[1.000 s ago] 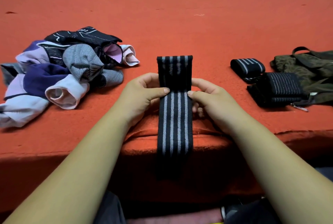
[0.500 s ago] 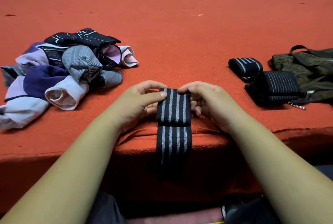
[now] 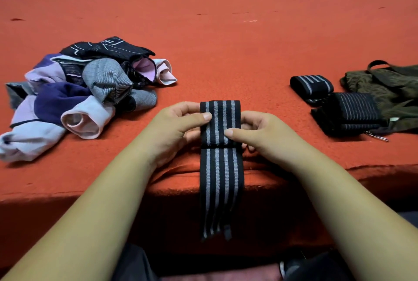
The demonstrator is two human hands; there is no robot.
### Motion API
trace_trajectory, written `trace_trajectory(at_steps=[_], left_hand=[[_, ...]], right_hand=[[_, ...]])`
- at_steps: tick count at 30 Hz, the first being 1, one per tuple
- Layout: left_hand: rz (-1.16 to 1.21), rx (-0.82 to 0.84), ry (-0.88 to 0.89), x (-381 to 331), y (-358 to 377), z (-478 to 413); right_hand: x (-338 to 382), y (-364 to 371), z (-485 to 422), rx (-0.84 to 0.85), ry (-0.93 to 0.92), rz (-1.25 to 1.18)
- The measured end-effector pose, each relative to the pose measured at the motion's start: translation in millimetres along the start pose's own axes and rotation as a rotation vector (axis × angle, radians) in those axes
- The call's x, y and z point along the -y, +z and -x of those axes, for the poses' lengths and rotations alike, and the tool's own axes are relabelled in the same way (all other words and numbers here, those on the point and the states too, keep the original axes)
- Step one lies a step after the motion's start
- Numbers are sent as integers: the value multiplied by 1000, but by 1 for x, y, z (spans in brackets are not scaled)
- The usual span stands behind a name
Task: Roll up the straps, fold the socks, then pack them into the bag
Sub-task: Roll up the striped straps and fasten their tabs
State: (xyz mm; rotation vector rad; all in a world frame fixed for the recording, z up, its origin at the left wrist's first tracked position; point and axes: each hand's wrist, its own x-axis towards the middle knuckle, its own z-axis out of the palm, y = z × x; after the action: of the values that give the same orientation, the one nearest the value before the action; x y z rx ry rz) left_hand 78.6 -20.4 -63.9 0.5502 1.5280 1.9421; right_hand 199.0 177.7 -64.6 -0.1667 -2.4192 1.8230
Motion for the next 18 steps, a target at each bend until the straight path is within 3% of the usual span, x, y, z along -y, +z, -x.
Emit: trace_trajectory(at_steps=[4, 9, 12, 18], left_hand=[[-196, 66, -63, 3, -4, 3], [-98, -48, 56, 3, -3, -2], [-61, -27, 55, 3, -4, -3], [-219, 13, -6, 3, -8, -1]], right_hand=[[-4, 4, -2, -98, -18, -42], [-1, 3, -1, -38, -16, 1], [-2, 3, -2, -52, -12, -74], [-3, 0, -4, -35, 1, -159]])
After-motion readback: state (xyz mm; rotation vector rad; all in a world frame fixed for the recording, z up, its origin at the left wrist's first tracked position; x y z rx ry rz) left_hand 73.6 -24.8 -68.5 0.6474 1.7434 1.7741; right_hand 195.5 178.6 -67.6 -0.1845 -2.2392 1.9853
